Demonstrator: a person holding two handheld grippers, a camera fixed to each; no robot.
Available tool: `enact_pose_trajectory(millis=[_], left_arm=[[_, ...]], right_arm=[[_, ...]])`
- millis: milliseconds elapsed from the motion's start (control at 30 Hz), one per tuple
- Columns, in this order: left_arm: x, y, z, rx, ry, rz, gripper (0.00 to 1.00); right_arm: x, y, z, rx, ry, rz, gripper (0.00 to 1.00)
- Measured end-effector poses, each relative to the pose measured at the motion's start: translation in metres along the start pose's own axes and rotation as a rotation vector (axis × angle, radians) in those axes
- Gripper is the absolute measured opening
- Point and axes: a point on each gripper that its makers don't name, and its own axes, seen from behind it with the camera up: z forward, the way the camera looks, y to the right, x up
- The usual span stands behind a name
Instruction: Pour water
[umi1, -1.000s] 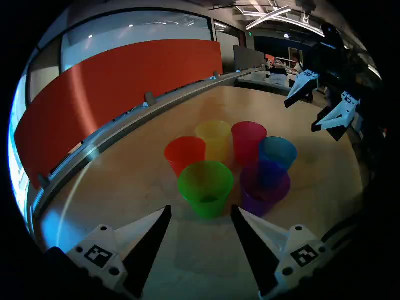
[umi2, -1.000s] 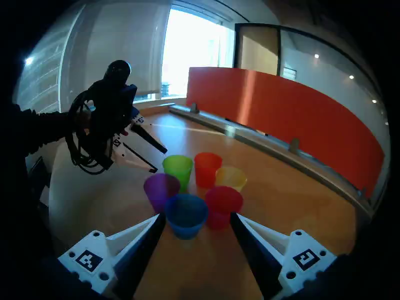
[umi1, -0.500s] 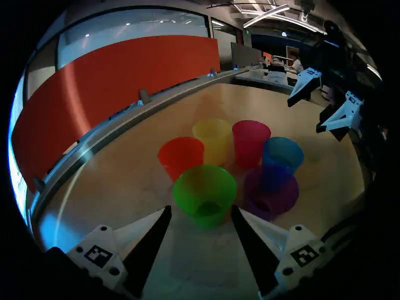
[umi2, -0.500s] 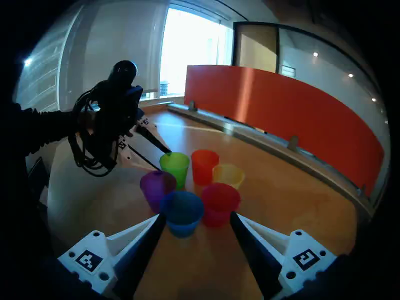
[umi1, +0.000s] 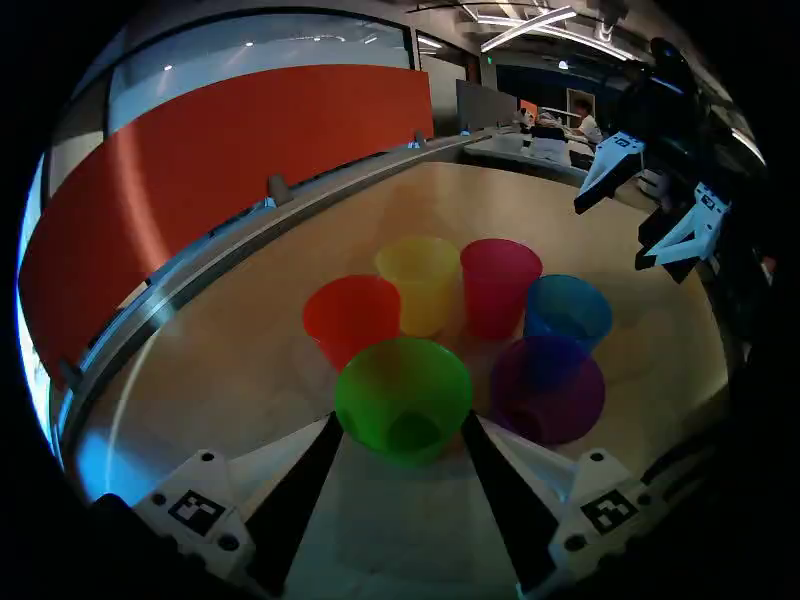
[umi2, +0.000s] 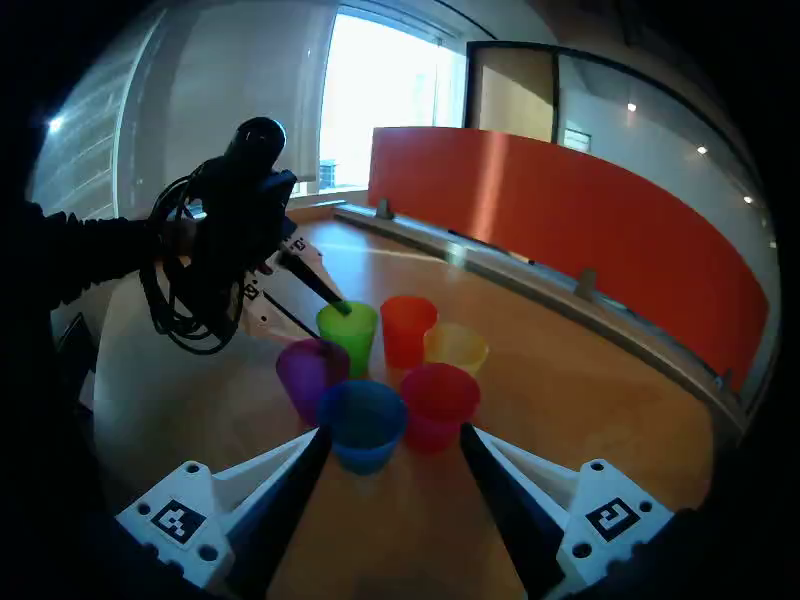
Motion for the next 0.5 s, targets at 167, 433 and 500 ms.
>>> enact_pose_trajectory(millis=[167, 433, 500], left_arm=[[0.001, -0.001, 0.004, 0.002, -0.001, 0.009, 0.88], [0.004, -0.004, 0.011, 0.006, 0.001, 0.013, 0.88], [0.005, -0.004, 0.012, 0.005, 0.002, 0.013, 0.88]], right_arm=[[0.000, 0.000, 0.002, 0.001, -0.003, -0.004, 0.99], [0.000, -0.002, 0.004, 0.004, -0.006, 0.000, 0.99], [-0.001, -0.001, 0.004, 0.003, -0.007, 0.001, 1.00]])
